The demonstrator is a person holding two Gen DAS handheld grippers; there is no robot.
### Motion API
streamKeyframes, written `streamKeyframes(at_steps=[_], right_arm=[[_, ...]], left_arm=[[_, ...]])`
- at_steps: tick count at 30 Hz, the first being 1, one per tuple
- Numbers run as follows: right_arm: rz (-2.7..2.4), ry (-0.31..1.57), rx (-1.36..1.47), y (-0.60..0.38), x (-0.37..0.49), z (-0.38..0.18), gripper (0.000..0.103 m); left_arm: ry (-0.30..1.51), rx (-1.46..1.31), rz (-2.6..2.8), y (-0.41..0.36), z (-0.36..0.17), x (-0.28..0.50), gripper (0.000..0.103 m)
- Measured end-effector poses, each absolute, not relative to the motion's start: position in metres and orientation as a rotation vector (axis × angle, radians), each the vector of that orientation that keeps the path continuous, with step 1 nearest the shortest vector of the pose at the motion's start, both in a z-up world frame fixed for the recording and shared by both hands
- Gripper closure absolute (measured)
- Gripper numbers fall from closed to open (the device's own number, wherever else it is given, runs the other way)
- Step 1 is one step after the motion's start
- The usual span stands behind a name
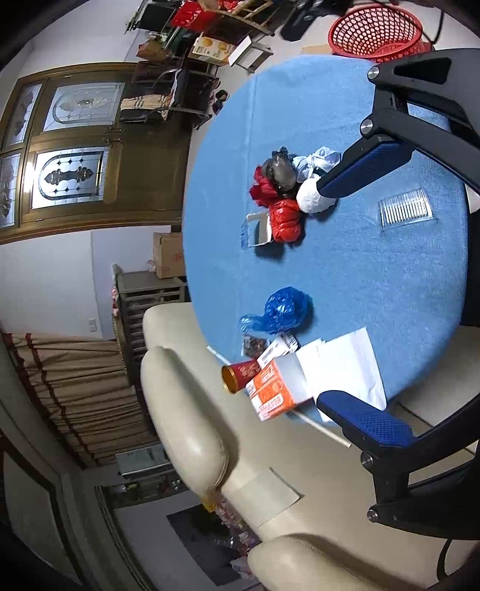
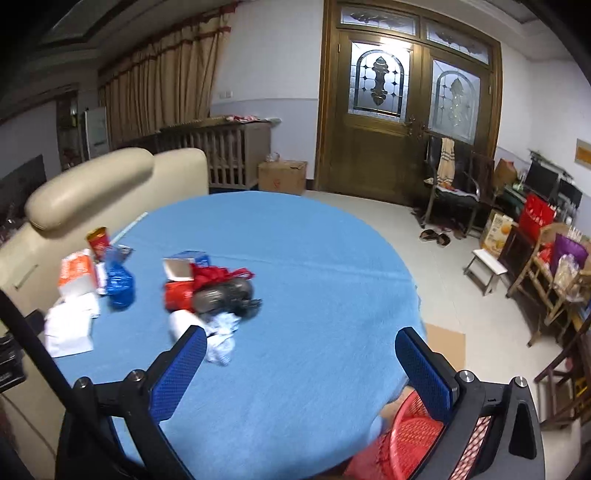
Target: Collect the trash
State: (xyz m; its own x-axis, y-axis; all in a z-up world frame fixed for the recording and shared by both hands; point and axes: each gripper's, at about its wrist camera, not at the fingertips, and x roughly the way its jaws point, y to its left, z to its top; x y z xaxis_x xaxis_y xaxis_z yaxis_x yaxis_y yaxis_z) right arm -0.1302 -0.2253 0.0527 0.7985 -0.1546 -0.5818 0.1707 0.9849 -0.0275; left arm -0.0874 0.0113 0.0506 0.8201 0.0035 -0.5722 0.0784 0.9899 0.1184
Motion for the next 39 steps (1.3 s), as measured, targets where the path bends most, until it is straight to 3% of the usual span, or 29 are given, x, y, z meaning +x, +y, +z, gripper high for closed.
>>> streamKeyframes(at_steps=[39], right_arm=[[-0.232, 0.678, 0.012, -0.202, -0.141, 0.049, 0.000]], left_arm=[[0.665, 0.184, -0.049, 0.002, 0.036, -0.100, 0.000]])
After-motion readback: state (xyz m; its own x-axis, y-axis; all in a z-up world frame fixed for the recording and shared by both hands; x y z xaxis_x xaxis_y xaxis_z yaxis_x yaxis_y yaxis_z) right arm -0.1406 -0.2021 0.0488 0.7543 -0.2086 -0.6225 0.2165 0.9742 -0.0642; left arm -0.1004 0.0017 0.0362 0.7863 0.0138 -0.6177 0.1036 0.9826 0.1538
